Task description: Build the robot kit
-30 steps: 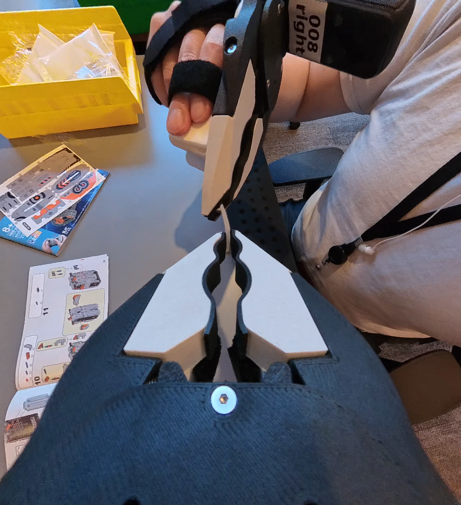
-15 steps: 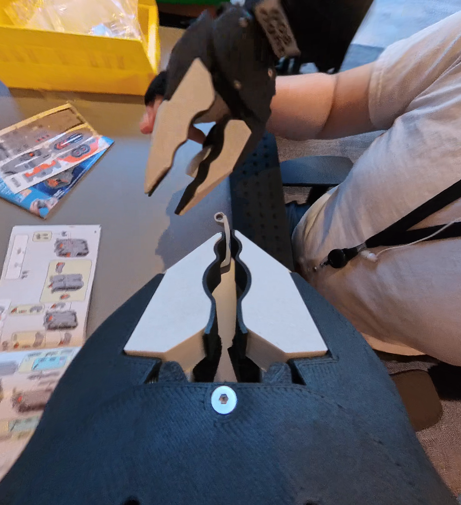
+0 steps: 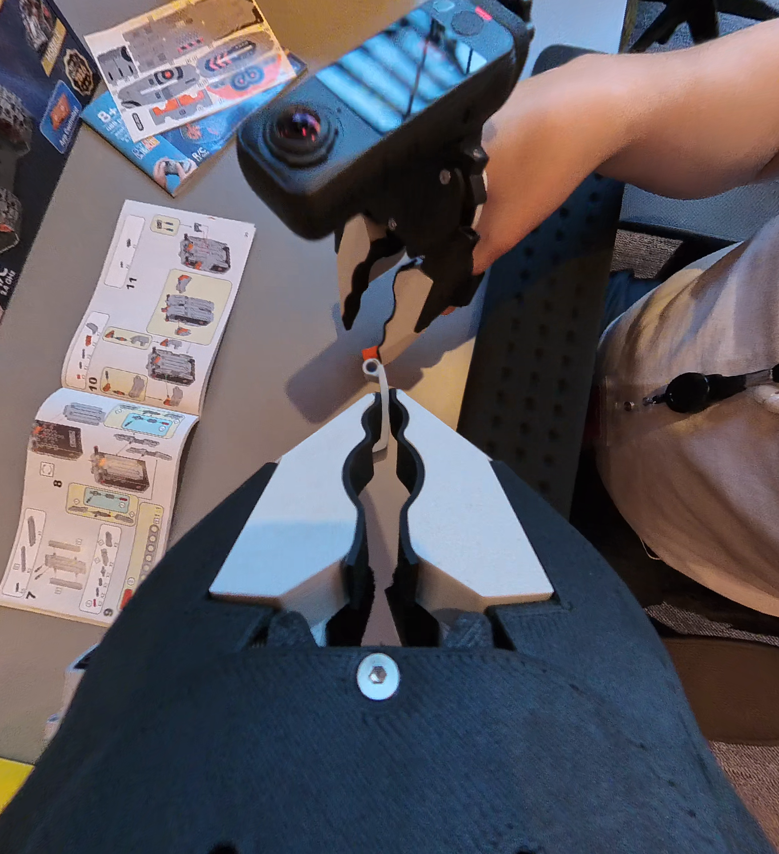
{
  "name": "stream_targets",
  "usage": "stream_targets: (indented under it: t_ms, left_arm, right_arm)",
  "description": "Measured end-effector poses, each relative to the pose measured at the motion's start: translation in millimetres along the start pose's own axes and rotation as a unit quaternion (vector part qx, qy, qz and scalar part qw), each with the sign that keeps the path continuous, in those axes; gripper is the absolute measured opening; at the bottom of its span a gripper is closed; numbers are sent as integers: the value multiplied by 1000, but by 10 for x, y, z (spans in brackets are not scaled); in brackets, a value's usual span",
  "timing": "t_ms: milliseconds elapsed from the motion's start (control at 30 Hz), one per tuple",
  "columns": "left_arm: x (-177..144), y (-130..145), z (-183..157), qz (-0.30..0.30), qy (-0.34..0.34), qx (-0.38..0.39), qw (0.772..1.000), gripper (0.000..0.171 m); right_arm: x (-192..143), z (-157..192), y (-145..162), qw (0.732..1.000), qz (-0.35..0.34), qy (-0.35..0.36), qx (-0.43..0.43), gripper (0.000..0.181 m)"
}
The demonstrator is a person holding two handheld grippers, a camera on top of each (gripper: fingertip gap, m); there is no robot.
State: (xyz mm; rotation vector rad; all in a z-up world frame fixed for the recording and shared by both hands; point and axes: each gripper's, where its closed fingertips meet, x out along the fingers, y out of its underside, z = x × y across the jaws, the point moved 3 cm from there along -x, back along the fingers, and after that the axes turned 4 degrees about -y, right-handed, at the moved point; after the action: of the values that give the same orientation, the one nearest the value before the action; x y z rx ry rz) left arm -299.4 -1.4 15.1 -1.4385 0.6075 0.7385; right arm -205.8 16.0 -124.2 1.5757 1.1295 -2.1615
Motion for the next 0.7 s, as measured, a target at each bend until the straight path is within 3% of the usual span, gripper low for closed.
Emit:
stream_targets:
  t_ms: [100, 167, 700]
  left_arm:
    - [57, 40, -4, 8, 6, 1, 1000, 0]
    - [94, 59, 8, 13, 6, 1, 1000, 0]
    - [151, 122, 17, 27, 12, -9, 1000, 0]
  right_arm:
    - [96, 15, 96, 998, 52, 20, -12, 40]
    - [96, 3, 58, 998, 50, 25, -14, 33]
    - [107, -35, 58, 992, 117, 31, -28, 29]
